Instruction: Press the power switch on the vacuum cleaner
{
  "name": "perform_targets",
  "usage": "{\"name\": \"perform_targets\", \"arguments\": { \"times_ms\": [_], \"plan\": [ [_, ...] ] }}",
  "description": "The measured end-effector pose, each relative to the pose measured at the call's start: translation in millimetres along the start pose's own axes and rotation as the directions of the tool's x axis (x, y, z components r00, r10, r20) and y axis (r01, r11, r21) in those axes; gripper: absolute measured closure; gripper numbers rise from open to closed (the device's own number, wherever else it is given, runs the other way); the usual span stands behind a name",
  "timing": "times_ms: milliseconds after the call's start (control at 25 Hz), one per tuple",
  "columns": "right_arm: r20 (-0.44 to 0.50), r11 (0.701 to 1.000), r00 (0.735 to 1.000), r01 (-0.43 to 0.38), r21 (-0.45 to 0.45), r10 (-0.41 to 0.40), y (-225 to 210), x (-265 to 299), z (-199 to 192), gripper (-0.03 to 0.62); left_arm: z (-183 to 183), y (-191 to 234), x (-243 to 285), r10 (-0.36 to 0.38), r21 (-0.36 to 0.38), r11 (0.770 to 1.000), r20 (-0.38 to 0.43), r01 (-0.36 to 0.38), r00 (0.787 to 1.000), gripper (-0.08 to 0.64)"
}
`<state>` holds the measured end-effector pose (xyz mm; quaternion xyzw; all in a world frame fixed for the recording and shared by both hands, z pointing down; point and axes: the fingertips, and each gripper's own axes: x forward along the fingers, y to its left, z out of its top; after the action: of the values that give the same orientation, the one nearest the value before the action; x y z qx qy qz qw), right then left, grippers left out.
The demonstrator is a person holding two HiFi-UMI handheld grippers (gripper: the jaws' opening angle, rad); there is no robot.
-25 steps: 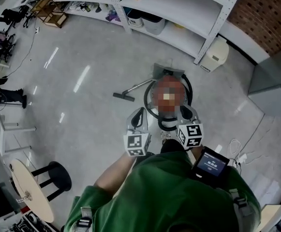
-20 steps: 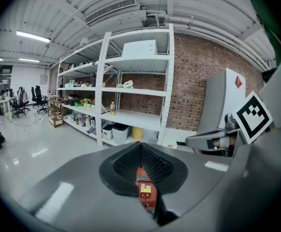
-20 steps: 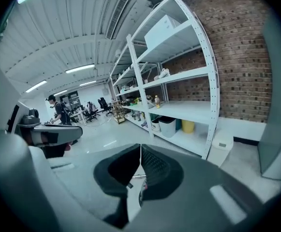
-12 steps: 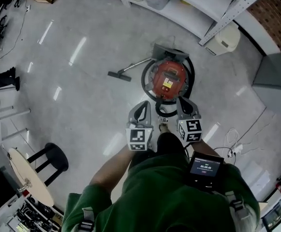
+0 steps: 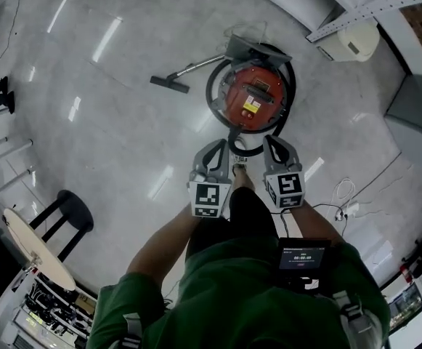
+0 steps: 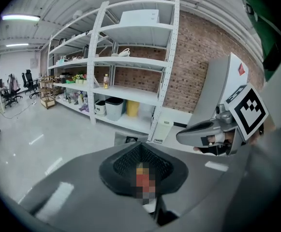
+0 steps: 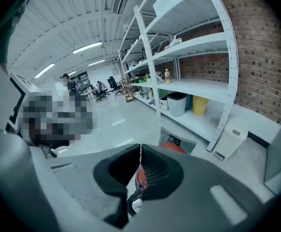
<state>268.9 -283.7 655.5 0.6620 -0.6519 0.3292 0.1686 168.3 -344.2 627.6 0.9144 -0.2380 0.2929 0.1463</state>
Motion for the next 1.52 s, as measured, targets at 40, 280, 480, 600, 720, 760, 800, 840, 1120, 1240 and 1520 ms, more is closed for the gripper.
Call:
{"name": "perform_targets", "arguments": {
  "times_ms": [40, 280, 480, 600, 720, 760, 800, 840, 1120, 1240, 1520],
  "plan": [
    [-0.010, 1.000, 1.000, -0.008, -0.007, 0.008, -1.2, 4.8, -5.2, 0.586, -4.8, 0.4, 5.8, -0.004, -0.002, 1.000, -0.006, 0.004, 1.000, 0.552],
    [-0.069, 0.997, 0.996, -0.056, -0.053, 0.052, -13.8, 32.9, -40.9, 0.586, -41.7, 0.0, 41.7, -0.025, -0.019, 1.000, -0.051, 0.024, 0.998, 0.552],
    [-0.111, 0.992, 0.990, -0.098, -0.083, 0.089, -22.5, 58.0, -66.2, 0.586, -69.4, 1.5, 68.3, -0.024, -0.023, 1.000, -0.092, 0.022, 0.996, 0.552],
    [-0.126, 0.990, 0.987, -0.111, -0.090, 0.100, -25.7, 73.3, -77.7, 0.586, -81.1, 1.9, 81.2, -0.024, -0.037, 0.999, -0.105, 0.021, 0.994, 0.552],
    [-0.141, 0.988, 0.984, -0.124, -0.097, 0.109, -28.5, 88.3, -89.1, 0.586, -91.1, 1.9, 94.2, -0.030, -0.046, 0.999, -0.113, 0.025, 0.993, 0.552],
    [-0.146, 0.987, 0.983, -0.127, -0.098, 0.112, -29.7, 93.2, -93.0, 0.586, -94.7, 2.5, 98.7, -0.030, -0.049, 0.998, -0.116, 0.024, 0.993, 0.552],
    [-0.151, 0.987, 0.982, -0.129, -0.099, 0.113, -30.9, 97.6, -96.9, 0.586, -98.5, 3.2, 103.0, -0.030, -0.053, 0.998, -0.118, 0.024, 0.993, 0.552],
    [-0.155, 0.986, 0.981, -0.130, -0.101, 0.114, -32.3, 101.7, -100.9, 0.586, -102.3, 3.8, 106.9, -0.030, -0.056, 0.998, -0.121, 0.023, 0.992, 0.552],
    [-0.183, 0.986, 0.978, -0.126, -0.110, 0.104, -43.9, 128.8, -129.0, 0.586, -130.4, 6.8, 133.2, -0.041, -0.073, 0.997, -0.139, 0.031, 0.989, 0.552],
    [-0.192, 0.984, 0.975, -0.133, -0.116, 0.109, -43.1, 142.1, -141.1, 0.586, -144.5, 8.9, 144.8, -0.046, -0.080, 0.996, -0.147, 0.035, 0.988, 0.552],
    [-0.218, 0.983, 0.969, -0.141, -0.117, 0.113, -44.0, 169.1, -164.0, 0.586, -168.1, 19.0, 170.0, -0.053, -0.091, 0.995, -0.159, 0.039, 0.986, 0.552]
  ]
}}
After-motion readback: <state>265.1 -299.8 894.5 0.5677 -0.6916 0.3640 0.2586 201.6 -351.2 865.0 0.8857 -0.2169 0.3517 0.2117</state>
